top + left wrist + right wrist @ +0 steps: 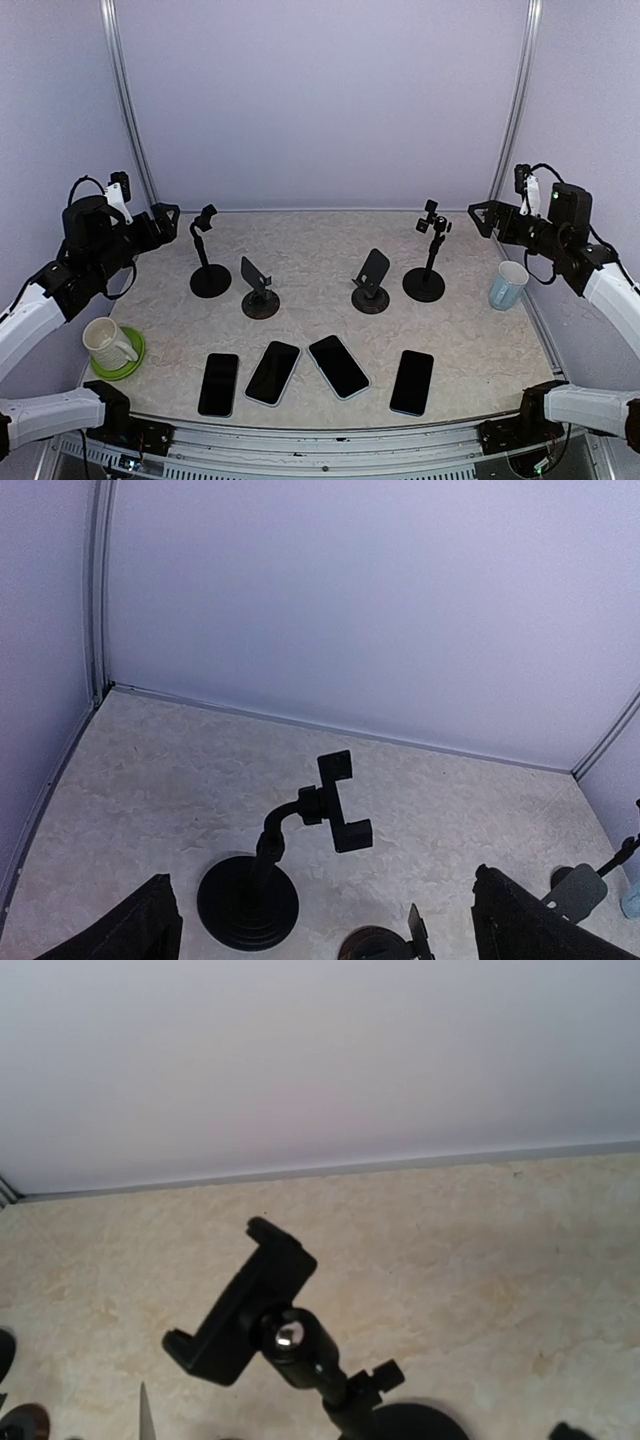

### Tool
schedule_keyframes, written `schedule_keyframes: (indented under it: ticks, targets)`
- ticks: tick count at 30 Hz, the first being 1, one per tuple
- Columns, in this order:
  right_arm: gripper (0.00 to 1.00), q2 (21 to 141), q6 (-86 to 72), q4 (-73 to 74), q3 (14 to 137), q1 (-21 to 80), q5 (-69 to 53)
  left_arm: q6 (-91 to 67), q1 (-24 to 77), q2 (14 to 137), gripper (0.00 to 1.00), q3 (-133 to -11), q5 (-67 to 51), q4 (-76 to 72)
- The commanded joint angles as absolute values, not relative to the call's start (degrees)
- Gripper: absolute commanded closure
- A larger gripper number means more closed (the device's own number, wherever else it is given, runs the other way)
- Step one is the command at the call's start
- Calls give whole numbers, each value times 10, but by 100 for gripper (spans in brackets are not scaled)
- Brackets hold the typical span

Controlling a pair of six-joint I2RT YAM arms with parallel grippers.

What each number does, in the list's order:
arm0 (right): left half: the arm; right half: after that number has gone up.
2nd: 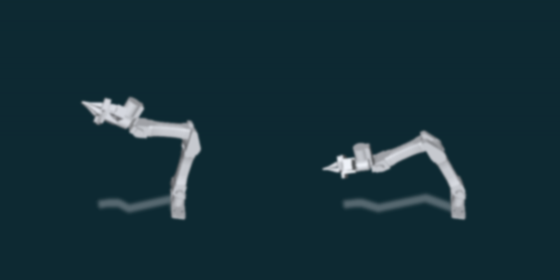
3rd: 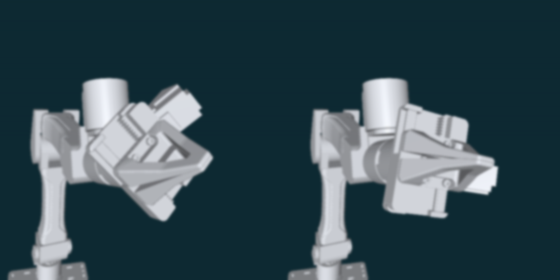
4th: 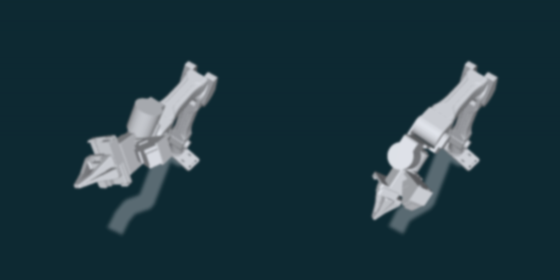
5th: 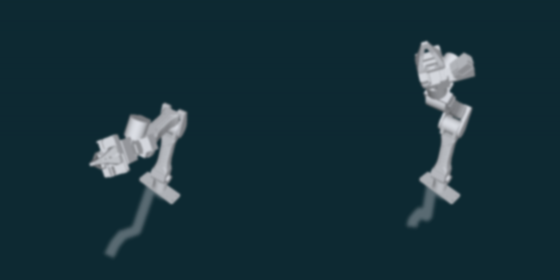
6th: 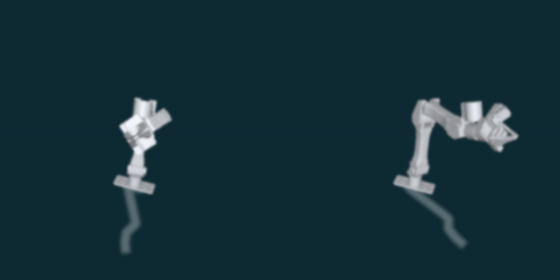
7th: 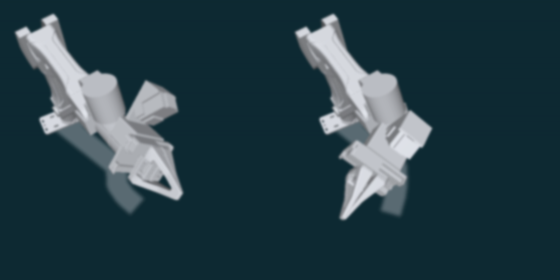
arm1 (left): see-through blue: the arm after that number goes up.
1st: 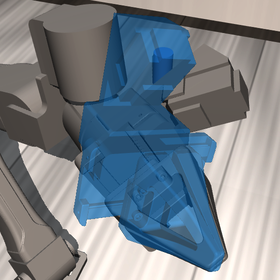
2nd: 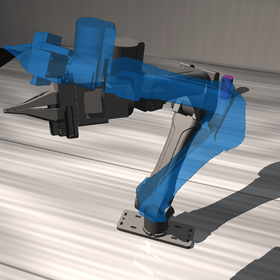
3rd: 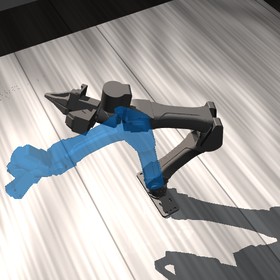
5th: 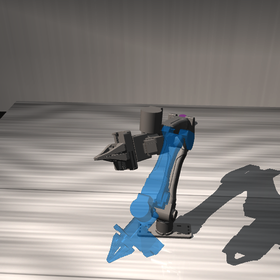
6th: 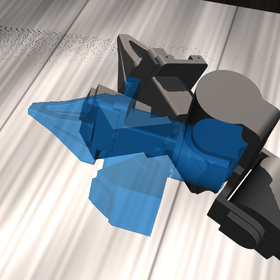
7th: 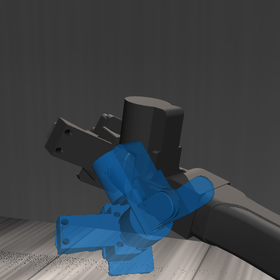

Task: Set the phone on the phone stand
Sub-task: Pick up the phone stand from the center of the board.

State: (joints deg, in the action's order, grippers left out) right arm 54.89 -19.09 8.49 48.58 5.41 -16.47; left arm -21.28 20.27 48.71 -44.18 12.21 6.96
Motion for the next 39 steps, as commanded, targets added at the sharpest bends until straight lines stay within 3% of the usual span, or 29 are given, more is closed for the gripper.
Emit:
schedule_keyframes:
  ticks: [1, 12, 21, 39]
  targets:
    - [0, 519, -186, 75, 480, 48, -162, -243, 169, 479, 1, -441, 78, 64]
    - [0, 538, -166, 96, 487, 48, -208, -279, 150, 487, 1, -400, 58, 32]
    - [0, 538, -168, 87, 456, 48, -201, -317, 146, 406, 1, -311, 106, -36]
    - [0, 571, -162, 85, 435, 70, -170, -341, 167, 447, 1, -321, 121, 34]
